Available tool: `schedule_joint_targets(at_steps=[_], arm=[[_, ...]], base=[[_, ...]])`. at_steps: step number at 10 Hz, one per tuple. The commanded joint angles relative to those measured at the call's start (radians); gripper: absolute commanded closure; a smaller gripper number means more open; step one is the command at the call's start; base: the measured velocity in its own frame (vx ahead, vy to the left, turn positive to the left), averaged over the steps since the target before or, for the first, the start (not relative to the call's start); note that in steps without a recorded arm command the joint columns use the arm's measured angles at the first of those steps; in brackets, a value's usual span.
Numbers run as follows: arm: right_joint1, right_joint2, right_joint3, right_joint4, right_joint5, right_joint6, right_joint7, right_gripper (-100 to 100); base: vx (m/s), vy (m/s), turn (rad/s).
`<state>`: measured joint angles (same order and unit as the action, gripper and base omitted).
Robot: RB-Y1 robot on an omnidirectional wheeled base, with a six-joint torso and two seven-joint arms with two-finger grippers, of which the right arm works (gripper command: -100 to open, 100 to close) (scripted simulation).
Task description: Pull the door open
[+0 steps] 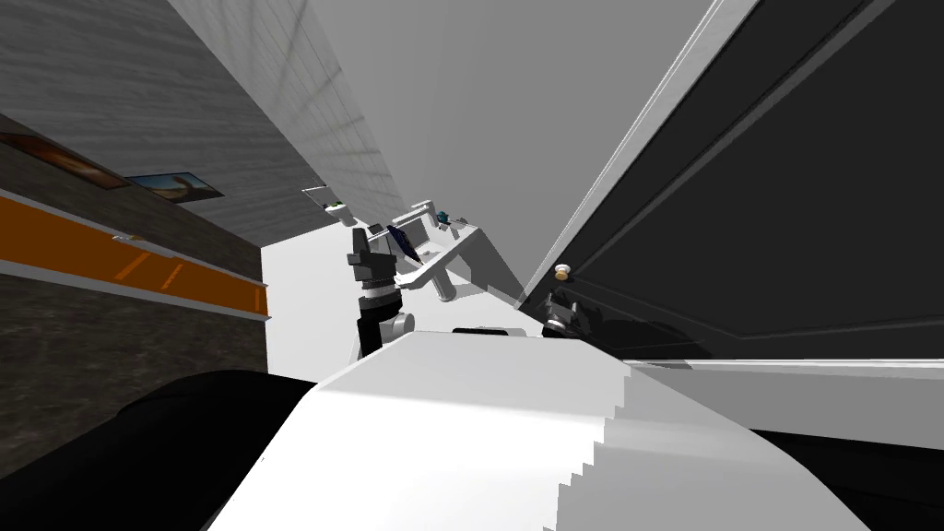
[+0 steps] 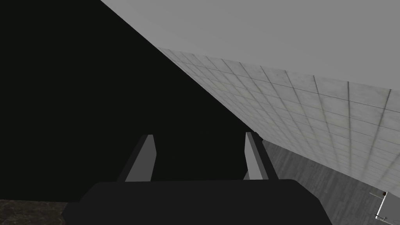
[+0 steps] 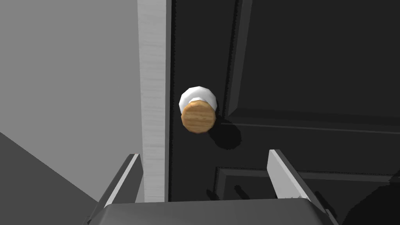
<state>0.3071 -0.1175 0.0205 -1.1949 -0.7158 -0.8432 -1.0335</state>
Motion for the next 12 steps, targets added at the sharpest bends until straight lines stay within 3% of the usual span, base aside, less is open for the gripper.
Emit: schedule_joint_targets(at_steps=[1,6,7,8,12], arm=[[-0.004,-0.001,0.001,0.034,-0.019,-0.008,-0.031,-100],[-0.017,-0.002,0.001,0.118,-0.070,-0.026,-0.101,-100],[-0.015,-0.004,0.001,0.108,-0.064,-0.024,-0.094,-100],[-0.007,-0.023,-0.012,0.126,-0.061,-0.029,-0.131,-100],[0.011,-0.065,-0.039,0.159,-0.051,-0.037,-0.204,-100]], base=[[0.075,-0.093,0.133],[0.070,-0.064,0.112],[0.021,-0.032,0.019],[0.113,-0.007,0.058],[0.168,0.014,0.058]])
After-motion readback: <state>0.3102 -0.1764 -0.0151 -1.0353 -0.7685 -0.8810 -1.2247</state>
